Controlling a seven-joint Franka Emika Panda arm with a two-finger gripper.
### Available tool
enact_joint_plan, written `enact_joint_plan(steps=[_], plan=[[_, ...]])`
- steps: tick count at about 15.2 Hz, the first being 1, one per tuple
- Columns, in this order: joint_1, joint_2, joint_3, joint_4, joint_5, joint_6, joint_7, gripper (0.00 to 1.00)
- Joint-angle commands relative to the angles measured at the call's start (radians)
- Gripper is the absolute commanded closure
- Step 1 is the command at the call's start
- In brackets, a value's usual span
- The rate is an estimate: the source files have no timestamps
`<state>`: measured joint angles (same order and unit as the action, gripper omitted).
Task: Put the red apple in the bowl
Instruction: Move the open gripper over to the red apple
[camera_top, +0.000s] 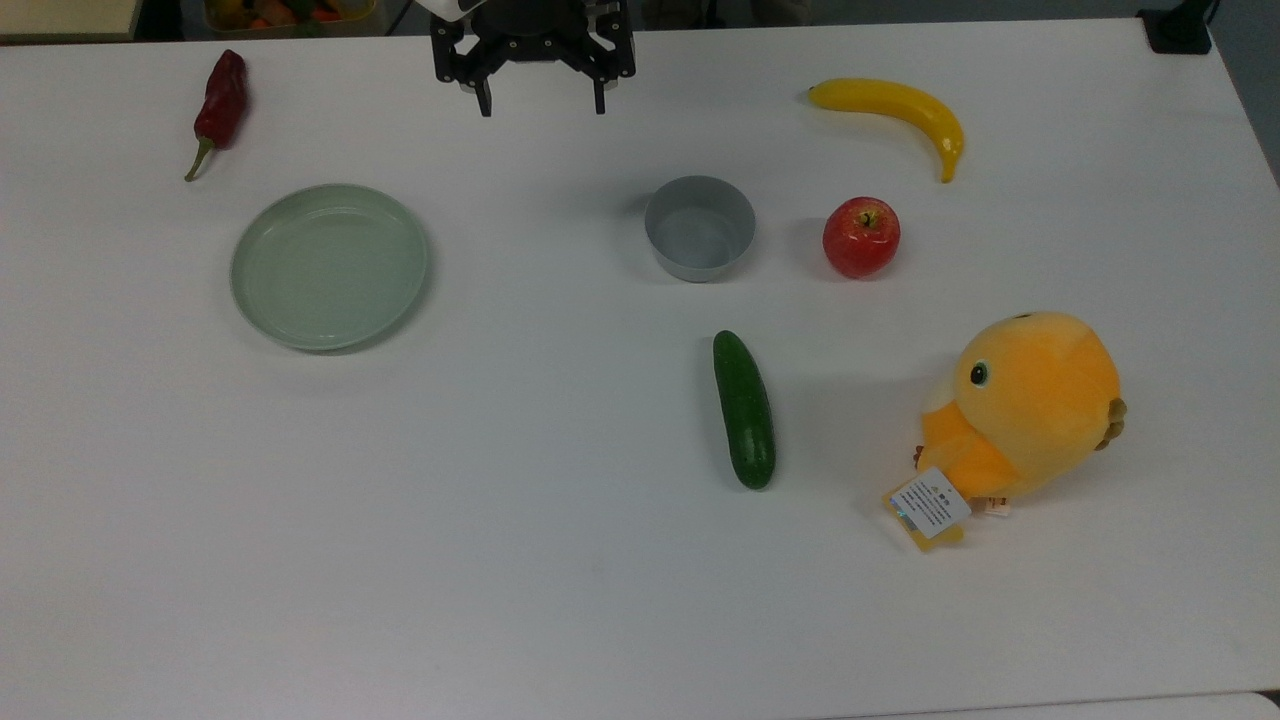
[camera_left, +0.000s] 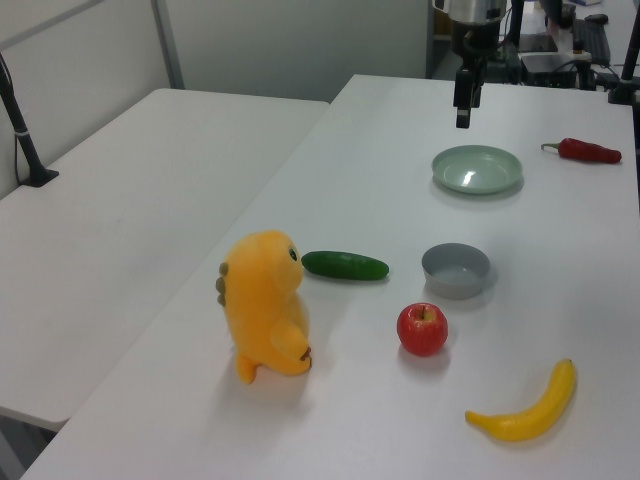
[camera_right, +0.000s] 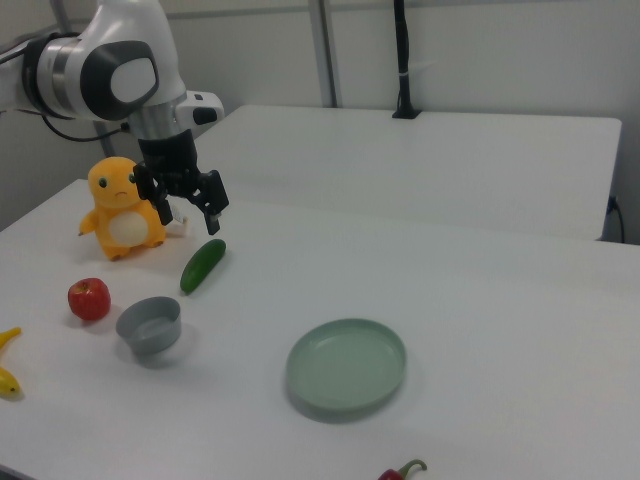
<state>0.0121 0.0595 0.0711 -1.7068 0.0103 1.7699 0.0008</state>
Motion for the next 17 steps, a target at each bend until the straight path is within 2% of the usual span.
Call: enact_joint_plan(steps=[1,4,7,9,14,17], plan=[[-0.033,-0.027,0.031,-0.042,-0.015,0.031,-0.034,0.00],[-0.020,-0.023,0.035,-0.040,-0.013,0.031,-0.031,0.00],[-0.024,-0.017,0.081,-0.043,-0.012,0.034,-0.027,0.00],[-0.018,-0.017,0.087,-0.051,-0.012,0.065,-0.025,0.00],[0.061,0.011,0.094,-0.047,-0.004,0.072,-0.007,0.00],[0.087,0.040,0.151,-0.050,-0.004,0.092,0.019,0.00]])
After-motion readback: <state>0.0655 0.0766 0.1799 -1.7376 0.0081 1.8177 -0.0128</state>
